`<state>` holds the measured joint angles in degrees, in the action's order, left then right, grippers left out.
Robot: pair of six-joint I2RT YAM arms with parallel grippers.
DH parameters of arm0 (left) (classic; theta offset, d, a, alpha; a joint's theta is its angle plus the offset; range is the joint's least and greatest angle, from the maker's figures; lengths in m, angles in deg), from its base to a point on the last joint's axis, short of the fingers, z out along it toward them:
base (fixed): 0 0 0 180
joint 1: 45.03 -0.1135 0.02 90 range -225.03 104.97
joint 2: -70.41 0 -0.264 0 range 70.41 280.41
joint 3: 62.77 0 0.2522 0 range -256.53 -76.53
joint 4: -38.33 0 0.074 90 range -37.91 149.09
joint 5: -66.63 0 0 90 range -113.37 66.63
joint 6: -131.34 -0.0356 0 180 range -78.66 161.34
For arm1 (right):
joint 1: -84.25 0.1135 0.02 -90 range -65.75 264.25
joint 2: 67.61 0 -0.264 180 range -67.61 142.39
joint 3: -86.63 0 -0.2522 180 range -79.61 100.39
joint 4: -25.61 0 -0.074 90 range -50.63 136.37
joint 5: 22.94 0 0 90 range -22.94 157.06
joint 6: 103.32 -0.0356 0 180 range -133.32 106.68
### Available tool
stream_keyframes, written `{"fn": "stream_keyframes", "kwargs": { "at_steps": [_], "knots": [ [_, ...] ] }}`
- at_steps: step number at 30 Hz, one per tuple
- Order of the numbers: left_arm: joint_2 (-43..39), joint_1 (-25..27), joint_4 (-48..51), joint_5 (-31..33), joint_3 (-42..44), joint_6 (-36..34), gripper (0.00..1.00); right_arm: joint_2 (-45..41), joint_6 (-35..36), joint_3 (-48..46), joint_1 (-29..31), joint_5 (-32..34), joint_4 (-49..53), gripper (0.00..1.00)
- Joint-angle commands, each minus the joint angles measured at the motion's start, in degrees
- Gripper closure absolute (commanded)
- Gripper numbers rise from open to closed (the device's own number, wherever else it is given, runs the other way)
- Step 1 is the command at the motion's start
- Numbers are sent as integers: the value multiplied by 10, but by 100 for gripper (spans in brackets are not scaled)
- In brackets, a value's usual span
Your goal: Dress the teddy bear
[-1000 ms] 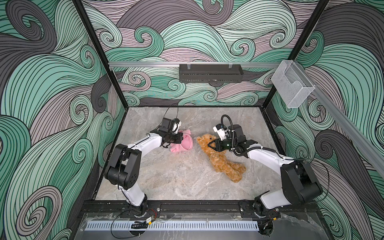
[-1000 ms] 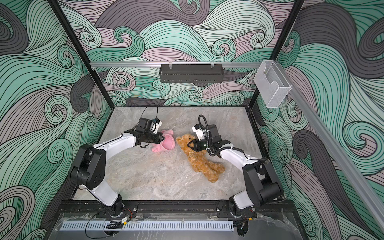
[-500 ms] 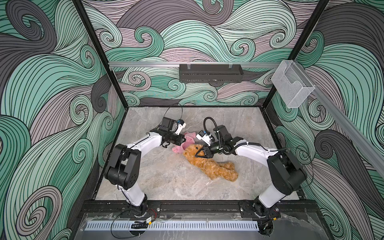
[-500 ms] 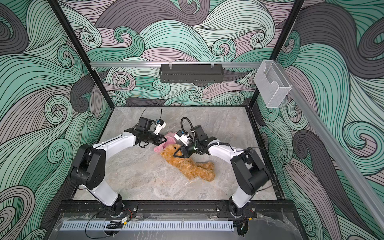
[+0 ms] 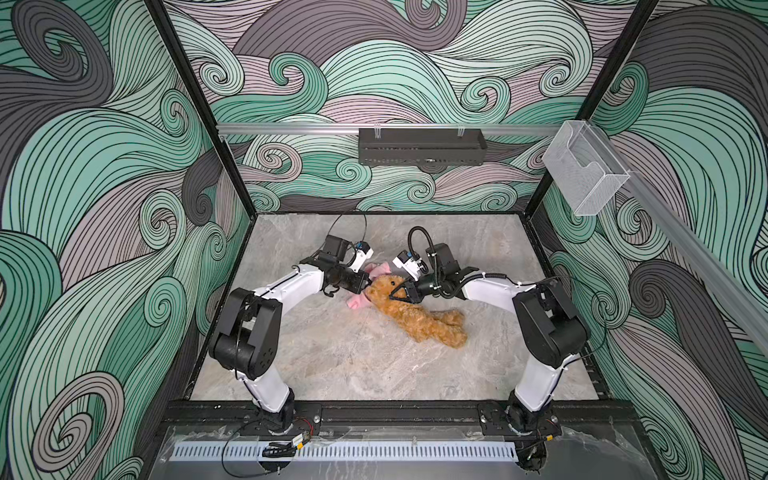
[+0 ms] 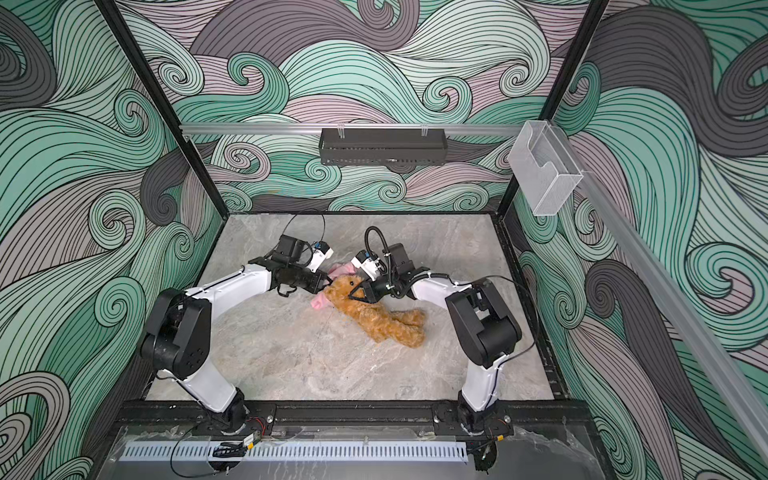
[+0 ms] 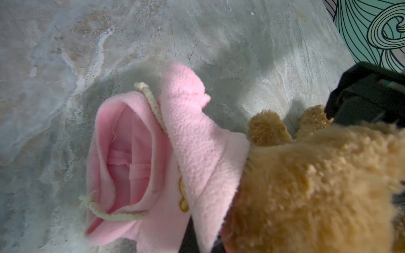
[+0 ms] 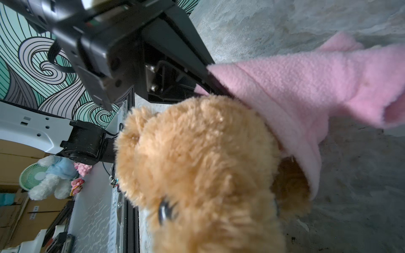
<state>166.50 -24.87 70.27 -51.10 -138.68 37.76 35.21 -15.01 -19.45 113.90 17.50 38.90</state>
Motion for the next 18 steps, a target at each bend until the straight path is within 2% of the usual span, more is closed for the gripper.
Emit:
{"fn": "stream_keyframes", "kwargs": {
  "at_steps": [1, 11, 18],
  "knots": [
    [-8, 3, 22, -10, -29, -18, 100, -34, 21, -10, 1, 31, -25, 77],
    [-4, 3, 26, -31, -36, -17, 100, -4, 49, 2, 11, 167, -10, 79],
    [-8, 4, 33, -78, -50, -1, 97, 17, 3, -40, 34, 229, -74, 81]
  ]
}}
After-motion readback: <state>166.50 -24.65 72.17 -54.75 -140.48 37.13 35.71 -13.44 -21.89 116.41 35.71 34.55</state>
